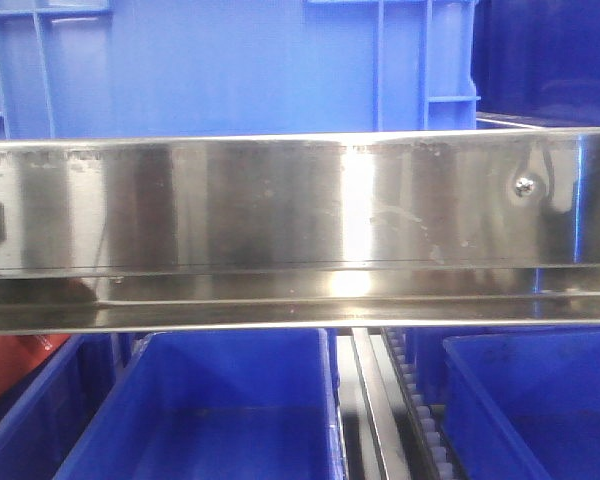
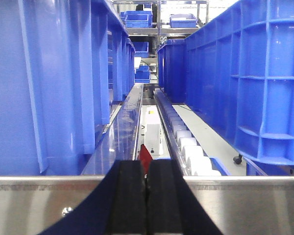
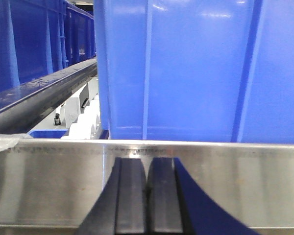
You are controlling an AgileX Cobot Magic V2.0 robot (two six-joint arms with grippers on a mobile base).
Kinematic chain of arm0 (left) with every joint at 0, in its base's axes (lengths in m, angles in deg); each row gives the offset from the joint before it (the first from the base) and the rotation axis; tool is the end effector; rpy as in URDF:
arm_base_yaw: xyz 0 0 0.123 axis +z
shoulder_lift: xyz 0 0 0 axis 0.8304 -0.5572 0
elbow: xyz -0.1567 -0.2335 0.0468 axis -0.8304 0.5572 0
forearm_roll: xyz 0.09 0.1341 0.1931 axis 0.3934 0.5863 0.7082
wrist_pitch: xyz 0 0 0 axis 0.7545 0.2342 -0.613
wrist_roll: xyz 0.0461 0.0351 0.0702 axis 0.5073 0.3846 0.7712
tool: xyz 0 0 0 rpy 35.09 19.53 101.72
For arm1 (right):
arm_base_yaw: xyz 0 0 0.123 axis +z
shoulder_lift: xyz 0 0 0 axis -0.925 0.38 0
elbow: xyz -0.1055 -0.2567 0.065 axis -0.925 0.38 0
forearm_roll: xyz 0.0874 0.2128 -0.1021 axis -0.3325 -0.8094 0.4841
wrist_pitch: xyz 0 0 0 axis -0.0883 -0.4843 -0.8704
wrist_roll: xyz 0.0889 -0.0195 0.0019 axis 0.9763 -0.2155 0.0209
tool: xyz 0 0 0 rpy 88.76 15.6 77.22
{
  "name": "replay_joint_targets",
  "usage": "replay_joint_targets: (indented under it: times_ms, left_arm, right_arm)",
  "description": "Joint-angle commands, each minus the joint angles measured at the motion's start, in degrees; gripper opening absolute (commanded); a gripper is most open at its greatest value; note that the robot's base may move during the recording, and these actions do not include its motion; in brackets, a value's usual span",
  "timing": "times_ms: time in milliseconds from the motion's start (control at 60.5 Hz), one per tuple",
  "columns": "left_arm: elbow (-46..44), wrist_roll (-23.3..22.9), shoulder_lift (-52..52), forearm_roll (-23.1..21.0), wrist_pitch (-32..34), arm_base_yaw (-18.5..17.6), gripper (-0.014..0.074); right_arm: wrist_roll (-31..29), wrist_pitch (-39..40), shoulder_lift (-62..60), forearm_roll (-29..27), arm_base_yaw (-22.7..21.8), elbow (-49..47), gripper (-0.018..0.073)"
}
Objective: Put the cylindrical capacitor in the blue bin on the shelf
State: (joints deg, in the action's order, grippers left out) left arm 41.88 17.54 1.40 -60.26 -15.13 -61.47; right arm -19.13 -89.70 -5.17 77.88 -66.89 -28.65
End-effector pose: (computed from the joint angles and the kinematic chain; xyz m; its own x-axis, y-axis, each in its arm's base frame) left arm 0.0566 -0.0052 0.2100 0.0591 0.0205 -0.9980 0.0915 0.9955 0.0258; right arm 0.0566 0.0022 0.2013 -0.0500 0.0155 -0.9986 -0.0274 0.9995 0.0168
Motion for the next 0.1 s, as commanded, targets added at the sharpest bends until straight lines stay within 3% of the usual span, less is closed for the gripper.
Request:
replay_joint_targets:
  times_ms: [0, 83]
  left_arm:
    - [-0.12, -0.21, 0.27, -0.33, 0.99, 0.08, -0.0111]
    - [-0.12, -0.21, 0.27, -0.33, 0.99, 0.08, -0.0111]
  right_arm:
    - [0.03, 1.77, -0.21, 0.41, -0.30, 0.09, -0.0082]
    - [0.03, 1.77, -0.21, 0.41, -0.30, 0.09, -0.0082]
